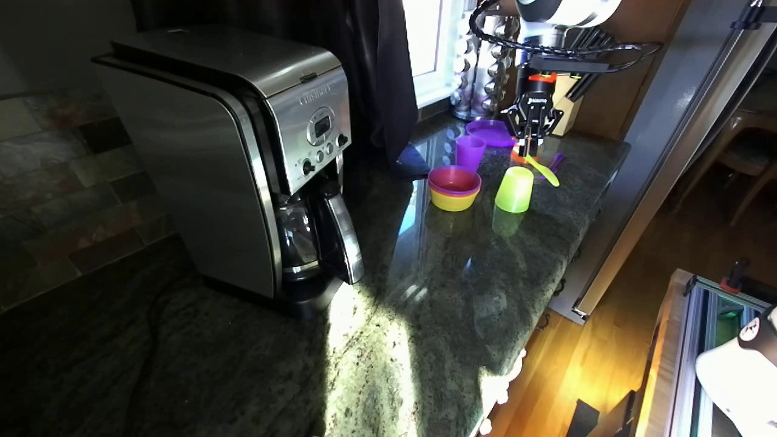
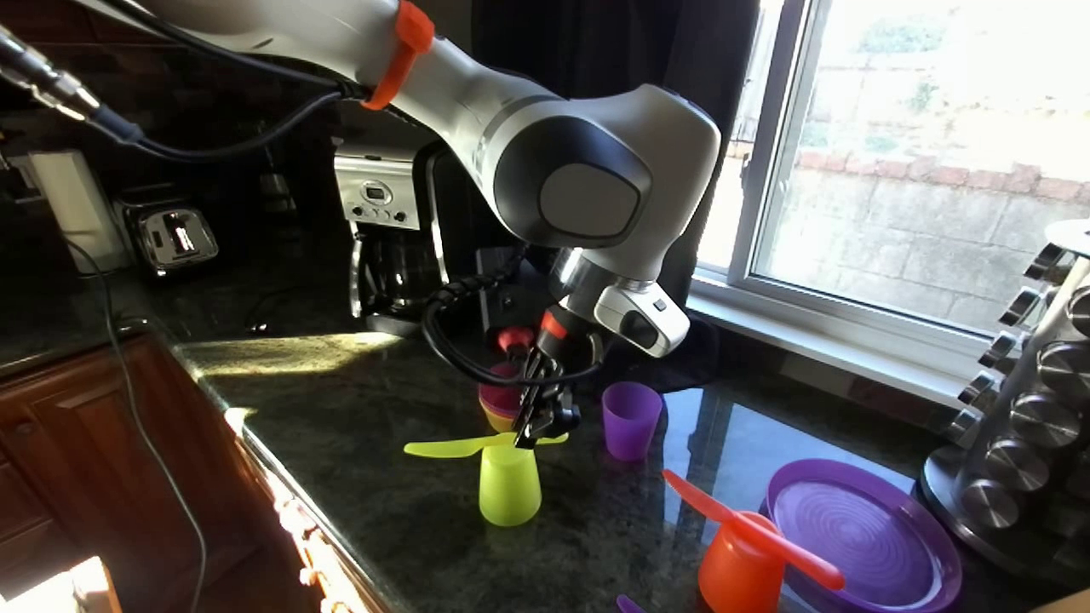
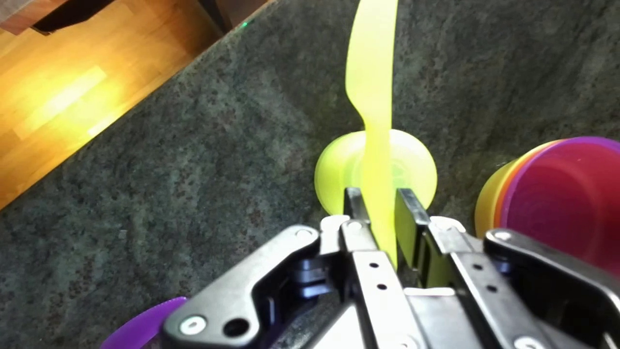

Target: Place the yellow cup upside down then put the yellow cup on top of the yellow cup.

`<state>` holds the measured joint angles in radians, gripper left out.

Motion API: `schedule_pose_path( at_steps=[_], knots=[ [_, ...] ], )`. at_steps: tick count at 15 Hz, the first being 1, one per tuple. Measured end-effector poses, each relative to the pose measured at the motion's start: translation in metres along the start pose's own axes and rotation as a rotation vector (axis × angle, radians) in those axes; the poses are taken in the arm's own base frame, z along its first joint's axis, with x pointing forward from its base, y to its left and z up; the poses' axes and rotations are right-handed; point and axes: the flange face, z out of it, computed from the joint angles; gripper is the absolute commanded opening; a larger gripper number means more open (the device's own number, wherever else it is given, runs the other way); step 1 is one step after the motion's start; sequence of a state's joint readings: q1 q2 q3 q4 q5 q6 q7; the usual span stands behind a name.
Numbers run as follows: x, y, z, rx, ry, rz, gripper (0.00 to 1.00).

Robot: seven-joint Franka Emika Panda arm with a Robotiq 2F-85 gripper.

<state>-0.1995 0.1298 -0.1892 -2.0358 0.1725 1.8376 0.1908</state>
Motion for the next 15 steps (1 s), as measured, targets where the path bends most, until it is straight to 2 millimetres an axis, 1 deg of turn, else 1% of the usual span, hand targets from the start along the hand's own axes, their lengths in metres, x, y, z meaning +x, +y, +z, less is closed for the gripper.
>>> schedule_pose_path(
  at_steps=[8, 15],
  knots=[
    [0.016, -0.005, 0.005, -0.011, 0.0, 0.024, 0.05],
    [0.024, -0.009, 0.008, -0.004, 0.001, 0.046, 0.05]
  ],
)
